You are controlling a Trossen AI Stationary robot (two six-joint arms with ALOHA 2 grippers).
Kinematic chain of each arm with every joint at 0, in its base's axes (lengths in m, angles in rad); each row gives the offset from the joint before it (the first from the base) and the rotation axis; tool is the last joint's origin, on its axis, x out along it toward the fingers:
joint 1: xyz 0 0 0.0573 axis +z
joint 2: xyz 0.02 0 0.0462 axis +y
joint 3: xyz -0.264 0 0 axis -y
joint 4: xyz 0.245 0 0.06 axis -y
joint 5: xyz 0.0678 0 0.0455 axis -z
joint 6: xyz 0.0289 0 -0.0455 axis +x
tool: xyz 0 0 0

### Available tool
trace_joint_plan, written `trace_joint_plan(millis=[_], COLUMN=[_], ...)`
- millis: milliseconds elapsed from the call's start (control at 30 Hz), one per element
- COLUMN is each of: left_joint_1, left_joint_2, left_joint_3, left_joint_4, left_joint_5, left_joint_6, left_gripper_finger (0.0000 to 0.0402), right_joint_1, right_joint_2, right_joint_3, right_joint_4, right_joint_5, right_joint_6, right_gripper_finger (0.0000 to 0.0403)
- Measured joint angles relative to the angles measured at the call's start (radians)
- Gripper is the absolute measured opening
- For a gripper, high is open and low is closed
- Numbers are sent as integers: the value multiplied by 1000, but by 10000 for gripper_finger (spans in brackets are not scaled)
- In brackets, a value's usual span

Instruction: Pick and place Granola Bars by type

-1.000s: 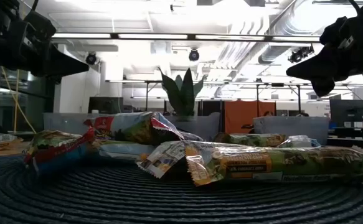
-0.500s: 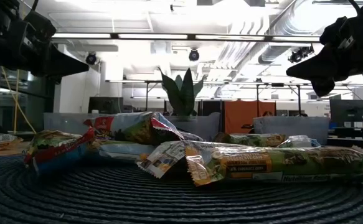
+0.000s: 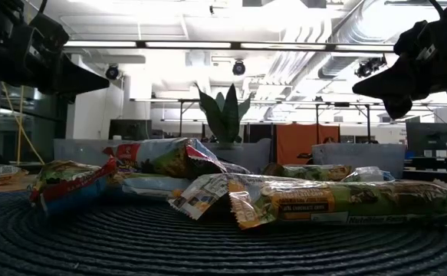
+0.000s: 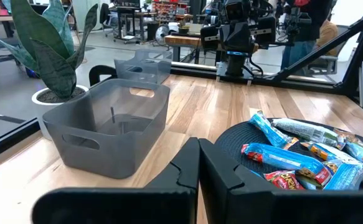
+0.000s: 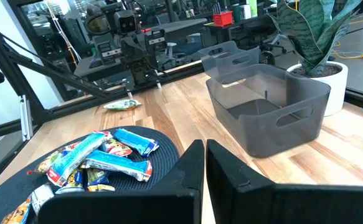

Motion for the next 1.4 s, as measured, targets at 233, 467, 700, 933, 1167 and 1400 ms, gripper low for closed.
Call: trace_joint_plan(millis=[233, 467, 700, 933, 1167, 1400], left_joint_1=[0, 0, 0, 0, 0, 0], left_joint_2=[0, 0, 0, 0, 0, 0], left_joint_3=[0, 0, 0, 0, 0, 0], left_joint_4=[0, 0, 0, 0, 0, 0], left_joint_5=[0, 0, 0, 0, 0, 0], left_joint_6=[0, 0, 0, 0, 0, 0], left_gripper_finger=[1, 1, 1, 1, 1, 1], right_joint_1=[0, 0, 0, 0, 0, 0], right_joint_2=[0, 0, 0, 0, 0, 0], right_joint_3=[0, 0, 0, 0, 0, 0], right_joint_4=[0, 0, 0, 0, 0, 0], right_joint_5=[0, 0, 0, 0, 0, 2], right_joint_6=[0, 0, 0, 0, 0, -31], right_gripper_finger=[0, 0, 0, 0, 0, 0])
